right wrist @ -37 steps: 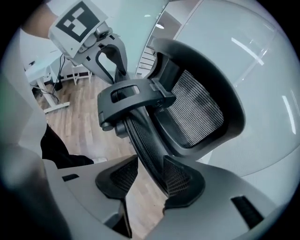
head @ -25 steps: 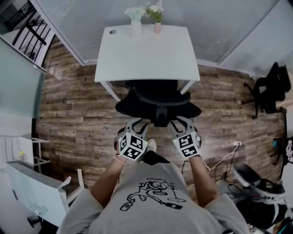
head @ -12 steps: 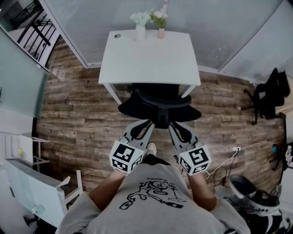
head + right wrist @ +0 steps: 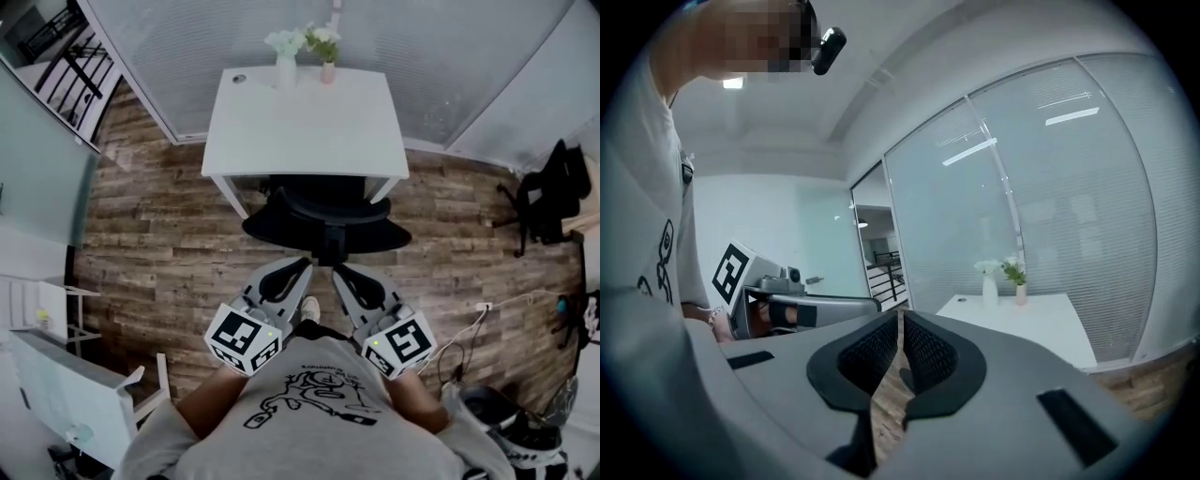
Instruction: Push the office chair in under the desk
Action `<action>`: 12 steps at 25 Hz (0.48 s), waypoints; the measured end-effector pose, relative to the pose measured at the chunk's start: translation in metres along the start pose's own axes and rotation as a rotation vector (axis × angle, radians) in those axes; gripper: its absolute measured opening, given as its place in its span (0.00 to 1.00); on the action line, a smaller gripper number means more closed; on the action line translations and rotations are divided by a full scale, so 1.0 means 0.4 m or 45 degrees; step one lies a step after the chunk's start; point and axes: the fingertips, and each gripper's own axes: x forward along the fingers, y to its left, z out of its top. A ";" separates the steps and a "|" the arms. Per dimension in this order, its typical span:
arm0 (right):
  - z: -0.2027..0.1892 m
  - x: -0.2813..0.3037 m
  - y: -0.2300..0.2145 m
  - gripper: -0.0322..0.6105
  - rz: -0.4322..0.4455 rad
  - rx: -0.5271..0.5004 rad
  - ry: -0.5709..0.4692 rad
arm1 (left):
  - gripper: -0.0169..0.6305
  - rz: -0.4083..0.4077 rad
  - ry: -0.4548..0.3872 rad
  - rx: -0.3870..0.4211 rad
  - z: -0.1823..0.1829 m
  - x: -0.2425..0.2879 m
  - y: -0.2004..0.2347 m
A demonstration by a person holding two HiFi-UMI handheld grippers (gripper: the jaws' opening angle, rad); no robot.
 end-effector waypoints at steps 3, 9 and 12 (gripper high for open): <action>0.017 0.002 0.009 0.12 0.008 -0.021 -0.005 | 0.06 -0.002 0.005 0.006 0.004 -0.003 -0.002; 0.029 0.006 0.009 0.12 0.011 -0.031 -0.010 | 0.06 -0.011 0.008 0.007 -0.001 -0.004 0.002; 0.024 0.007 0.003 0.12 0.008 -0.027 -0.003 | 0.06 -0.007 0.015 0.000 0.001 0.001 0.005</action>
